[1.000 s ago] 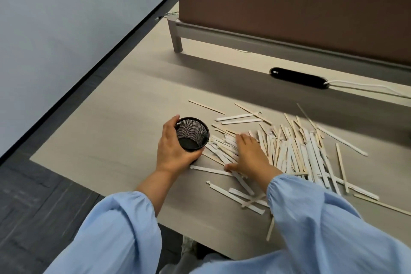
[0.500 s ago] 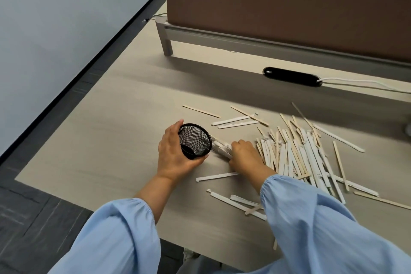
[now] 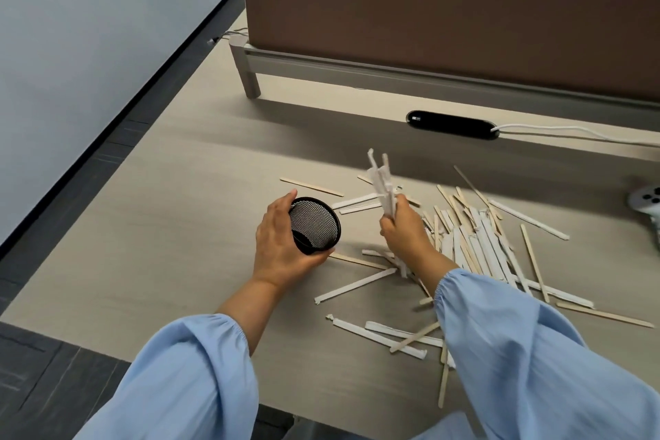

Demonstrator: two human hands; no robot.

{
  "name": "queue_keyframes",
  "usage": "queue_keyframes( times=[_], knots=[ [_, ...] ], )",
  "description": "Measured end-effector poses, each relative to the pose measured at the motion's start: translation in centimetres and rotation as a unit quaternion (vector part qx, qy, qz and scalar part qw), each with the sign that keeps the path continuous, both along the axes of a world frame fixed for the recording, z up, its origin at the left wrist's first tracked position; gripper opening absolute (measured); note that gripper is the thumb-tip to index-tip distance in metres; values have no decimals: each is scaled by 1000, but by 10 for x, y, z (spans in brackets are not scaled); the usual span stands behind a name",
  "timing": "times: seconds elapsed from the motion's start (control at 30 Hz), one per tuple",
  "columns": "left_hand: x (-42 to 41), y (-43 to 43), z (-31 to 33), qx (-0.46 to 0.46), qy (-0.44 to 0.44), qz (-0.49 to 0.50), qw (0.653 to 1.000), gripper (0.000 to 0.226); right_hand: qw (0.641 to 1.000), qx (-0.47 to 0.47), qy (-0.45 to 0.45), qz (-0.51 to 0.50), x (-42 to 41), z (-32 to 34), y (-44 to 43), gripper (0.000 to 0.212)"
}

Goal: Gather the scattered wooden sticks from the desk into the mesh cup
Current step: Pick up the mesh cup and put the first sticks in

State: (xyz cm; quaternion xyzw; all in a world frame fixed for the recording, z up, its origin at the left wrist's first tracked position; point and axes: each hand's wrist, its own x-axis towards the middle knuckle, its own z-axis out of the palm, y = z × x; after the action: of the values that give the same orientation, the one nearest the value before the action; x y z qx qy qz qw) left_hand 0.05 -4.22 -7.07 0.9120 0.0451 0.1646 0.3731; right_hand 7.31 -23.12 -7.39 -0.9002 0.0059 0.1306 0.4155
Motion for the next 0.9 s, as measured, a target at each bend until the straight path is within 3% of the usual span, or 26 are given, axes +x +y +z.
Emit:
queue_keyframes(
  times=[0.07, 0.17, 0.27, 0.33, 0.4, 0.47, 0.53, 0.6, 0.73, 0.83, 0.9],
  knots=[
    [4, -1, 0, -5, 6, -14, 1000, 102, 991, 117, 9, -60, 4, 9, -3, 17],
    [9, -4, 0, 11, 35, -38, 999, 110, 948, 269, 5, -169, 7, 33, -7, 15],
    [17, -9, 2, 45, 37, -69, 996, 109, 848, 456, -6, -269, 18, 64, -8, 22],
    [20, -17, 6, 54, 23, -85, 995, 106, 778, 563, -4, -281, 28, 84, -2, 26],
    [24, -28, 8, 45, 17, -97, 994, 106, 743, 615, 5, -265, 28, 93, 11, 31],
    [27, -38, 10, 21, 17, -102, 994, 106, 764, 599, -3, -238, 19, 87, 23, 33],
    [29, -43, 14, -21, 16, -100, 995, 104, 844, 499, -32, -193, 5, 74, 28, 30],
    [31, -42, 18, -79, 8, -105, 991, 99, 893, 422, -33, -154, -3, 61, 26, 11],
    [36, -35, 22, -125, 9, -113, 986, 95, 910, 402, 7, -102, -4, 45, 20, 12],
    [38, -32, 21, -123, 23, -116, 985, 99, 914, 401, 2, -59, -6, 50, 19, 43],
    [37, -30, 20, -105, 19, -119, 987, 99, 903, 415, -38, -100, -2, 58, 16, 63]
  ],
)
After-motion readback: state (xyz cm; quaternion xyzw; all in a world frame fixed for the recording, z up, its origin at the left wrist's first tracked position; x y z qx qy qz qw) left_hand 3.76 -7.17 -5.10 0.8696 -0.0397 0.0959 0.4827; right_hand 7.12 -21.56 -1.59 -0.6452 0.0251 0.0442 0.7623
